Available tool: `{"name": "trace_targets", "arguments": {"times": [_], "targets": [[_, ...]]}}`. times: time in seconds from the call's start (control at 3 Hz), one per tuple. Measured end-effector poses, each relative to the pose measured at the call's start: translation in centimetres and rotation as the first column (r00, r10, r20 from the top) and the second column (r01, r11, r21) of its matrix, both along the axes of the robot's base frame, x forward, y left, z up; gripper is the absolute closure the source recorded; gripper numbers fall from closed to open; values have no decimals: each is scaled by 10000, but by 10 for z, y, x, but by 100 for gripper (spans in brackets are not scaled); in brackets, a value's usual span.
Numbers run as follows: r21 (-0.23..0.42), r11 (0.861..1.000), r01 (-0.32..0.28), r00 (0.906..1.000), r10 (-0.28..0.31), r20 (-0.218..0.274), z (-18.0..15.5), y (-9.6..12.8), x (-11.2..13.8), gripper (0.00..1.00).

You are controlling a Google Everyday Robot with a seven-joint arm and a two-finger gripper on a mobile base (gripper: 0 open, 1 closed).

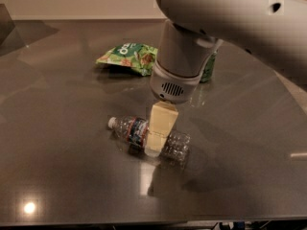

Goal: Place water bottle upright

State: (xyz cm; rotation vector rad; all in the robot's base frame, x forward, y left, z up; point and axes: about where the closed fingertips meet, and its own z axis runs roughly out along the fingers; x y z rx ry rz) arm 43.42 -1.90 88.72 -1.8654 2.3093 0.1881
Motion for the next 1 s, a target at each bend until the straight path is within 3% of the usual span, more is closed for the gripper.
{"name": "trace_targets", "arguments": {"times": [0.67, 1.0], "targets": [[-901, 9945, 528, 9986, -530, 8, -31, 27, 3, 0], [-1385, 9863, 900, 9959, -892, 122, -46, 29, 5, 12]]}}
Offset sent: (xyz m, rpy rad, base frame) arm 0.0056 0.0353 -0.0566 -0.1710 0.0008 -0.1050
